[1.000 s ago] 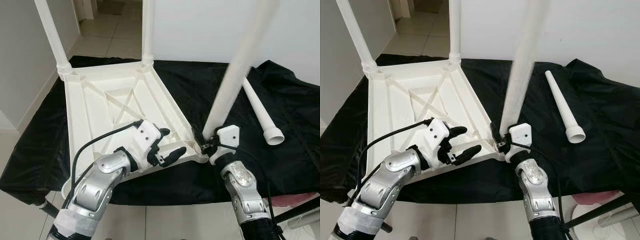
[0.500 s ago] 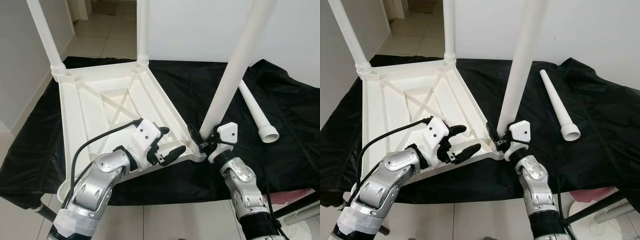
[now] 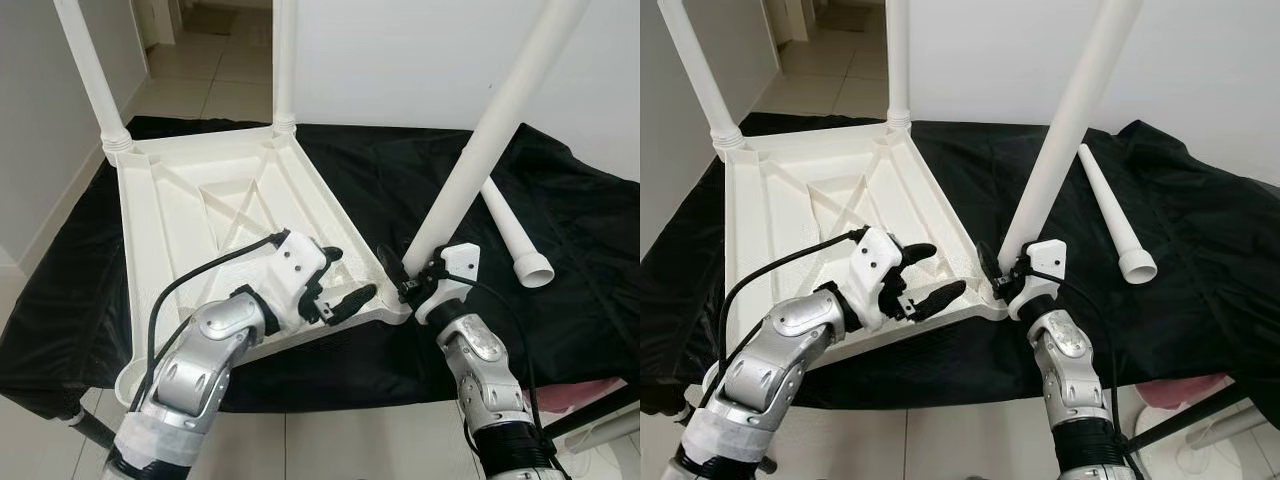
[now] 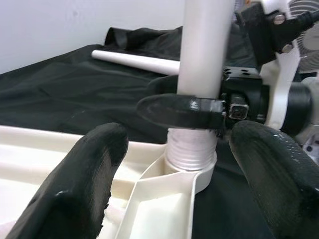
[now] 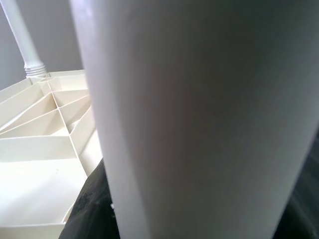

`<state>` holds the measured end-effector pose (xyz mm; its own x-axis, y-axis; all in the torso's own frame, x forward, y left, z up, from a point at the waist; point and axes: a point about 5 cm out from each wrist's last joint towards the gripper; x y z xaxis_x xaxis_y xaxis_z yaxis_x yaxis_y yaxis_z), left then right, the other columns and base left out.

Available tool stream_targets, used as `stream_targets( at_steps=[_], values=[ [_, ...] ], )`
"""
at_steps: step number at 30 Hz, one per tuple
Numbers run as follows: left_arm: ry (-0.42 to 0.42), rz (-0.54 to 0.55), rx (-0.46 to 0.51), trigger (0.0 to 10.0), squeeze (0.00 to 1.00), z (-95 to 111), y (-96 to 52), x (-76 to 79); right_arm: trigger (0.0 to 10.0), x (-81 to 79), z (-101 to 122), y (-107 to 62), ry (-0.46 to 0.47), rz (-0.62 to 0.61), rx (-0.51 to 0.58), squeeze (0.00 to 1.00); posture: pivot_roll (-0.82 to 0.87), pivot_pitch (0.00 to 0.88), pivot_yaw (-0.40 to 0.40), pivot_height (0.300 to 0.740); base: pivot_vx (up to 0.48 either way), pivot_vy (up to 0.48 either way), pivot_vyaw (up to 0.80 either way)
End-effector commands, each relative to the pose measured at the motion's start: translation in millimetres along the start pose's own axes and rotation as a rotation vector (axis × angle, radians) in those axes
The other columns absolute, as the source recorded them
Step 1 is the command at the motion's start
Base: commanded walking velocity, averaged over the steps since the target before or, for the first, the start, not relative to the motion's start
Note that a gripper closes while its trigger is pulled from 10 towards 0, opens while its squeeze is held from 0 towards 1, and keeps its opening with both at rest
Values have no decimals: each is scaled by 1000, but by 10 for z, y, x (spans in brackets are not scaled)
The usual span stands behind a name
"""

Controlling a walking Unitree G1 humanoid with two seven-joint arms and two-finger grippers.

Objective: Building children table

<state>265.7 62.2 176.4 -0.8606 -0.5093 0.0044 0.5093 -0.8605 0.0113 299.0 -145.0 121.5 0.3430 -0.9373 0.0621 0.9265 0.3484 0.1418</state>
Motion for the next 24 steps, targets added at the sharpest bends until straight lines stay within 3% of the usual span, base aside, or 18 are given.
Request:
stream_targets(
  at_steps=[1,8,10,12,15,17,18,24],
  values=[
    [4,93,-6,10000,0,-22,-7,-57,10000,-62,-275,-104,75,-10,-137,0,4,24,-42,740,0,0,0],
    [5,99,-8,10000,0,-26,-16,-70,10000,-50,-276,-122,88,-26,-139,0,5,25,-42,740,0,0,0],
    [5,100,-9,10000,0,-30,-19,-75,10000,-26,-215,-120,13,-14,-104,0,2,27,-39,740,0,0,0],
    [5,100,-9,10000,0,-30,-19,-75,10000,-26,-215,-120,13,-14,-104,0,2,27,-39,740,0,0,0],
    [6,102,-9,10000,0,-31,-19,-75,10000,-39,-139,-108,-96,44,-67,0,1,27,-39,740,0,0,0],
    [6,102,-9,10000,0,-31,-19,-75,10000,-39,-139,-108,-96,44,-67,0,1,27,-39,740,0,0,0],
    [8,104,-8,10000,0,-28,-20,-73,10000,-75,-88,-114,-179,121,-39,0,2,30,-40,740,0,0,0],
    [8,108,-10,10000,0,-28,-27,-81,10000,-96,-70,-133,-222,178,-30,0,2,31,-40,740,0,0,0]
  ],
)
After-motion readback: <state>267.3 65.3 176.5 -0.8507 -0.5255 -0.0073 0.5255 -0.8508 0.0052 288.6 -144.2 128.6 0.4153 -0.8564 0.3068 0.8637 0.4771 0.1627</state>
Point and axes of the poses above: a point about 5 cm out from each wrist's last joint towards the gripper, its own y axis pointing out of the wrist towards the gripper, its own z axis along the axis of the wrist's last joint, x = y × z, and after that the axes turned 9 degrees about -y, right-handed
